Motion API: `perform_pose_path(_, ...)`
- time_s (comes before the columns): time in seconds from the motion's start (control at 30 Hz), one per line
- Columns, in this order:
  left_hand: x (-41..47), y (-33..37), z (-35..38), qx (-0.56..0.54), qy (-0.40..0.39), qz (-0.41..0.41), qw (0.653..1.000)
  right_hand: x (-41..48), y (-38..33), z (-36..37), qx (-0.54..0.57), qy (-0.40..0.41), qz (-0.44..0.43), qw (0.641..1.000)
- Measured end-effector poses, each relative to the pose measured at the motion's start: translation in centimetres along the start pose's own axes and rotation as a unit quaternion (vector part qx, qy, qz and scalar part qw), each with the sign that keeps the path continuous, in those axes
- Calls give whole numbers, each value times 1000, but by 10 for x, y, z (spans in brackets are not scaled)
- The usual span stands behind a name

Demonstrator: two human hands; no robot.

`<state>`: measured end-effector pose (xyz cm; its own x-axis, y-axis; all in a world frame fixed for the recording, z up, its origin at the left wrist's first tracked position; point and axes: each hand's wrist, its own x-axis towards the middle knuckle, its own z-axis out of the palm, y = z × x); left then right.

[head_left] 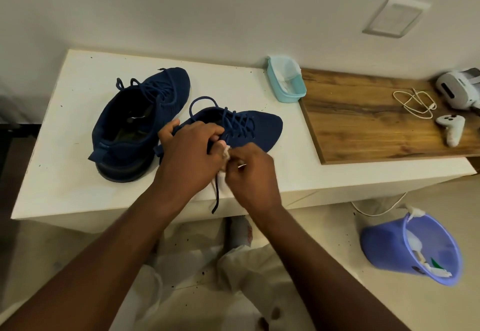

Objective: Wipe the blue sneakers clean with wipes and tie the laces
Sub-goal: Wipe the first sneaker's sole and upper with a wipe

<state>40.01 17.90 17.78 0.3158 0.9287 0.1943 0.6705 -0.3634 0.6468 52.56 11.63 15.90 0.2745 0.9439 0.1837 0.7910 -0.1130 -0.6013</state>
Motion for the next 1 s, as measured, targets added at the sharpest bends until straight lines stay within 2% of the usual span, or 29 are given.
perform_pose_path(0.13,2,-5,-6,-29,-21,-9,999,-4,0,5,9,-6,-42,999)
perform_pose_path(0.27,1,0,-23,-15,-68,5,998,16,29,-3,-30,6,15,999)
perform_pose_path(0.33,0,2,-36,52,-123,33,991,27,43,-7,-29,23,60,998)
perform_pose_path(0.43,-3,0,-51,214,-212,63,951,36,56,-15,-15,40,97,994)
perform_pose_path(0.47,-4,0,-53,255,-218,69,939,36,59,-17,-8,47,106,993)
perform_pose_path(0.53,-5,-1,-53,268,-193,71,941,36,59,-17,6,57,121,991)
perform_pose_path(0.6,-4,0,-51,234,-159,49,958,29,49,-13,28,50,105,993)
perform_pose_path(0.73,-4,-1,-47,166,-112,14,980,2,3,2,91,5,-19,996)
perform_pose_path(0.8,-3,-4,-46,117,-86,4,989,1,-6,0,110,0,-48,993)
perform_pose_path(0.9,2,-6,-40,-18,-79,-42,996,20,7,-15,152,64,18,986)
perform_pose_path(1.0,2,1,-27,-203,-84,-93,971,33,19,-33,111,96,81,986)
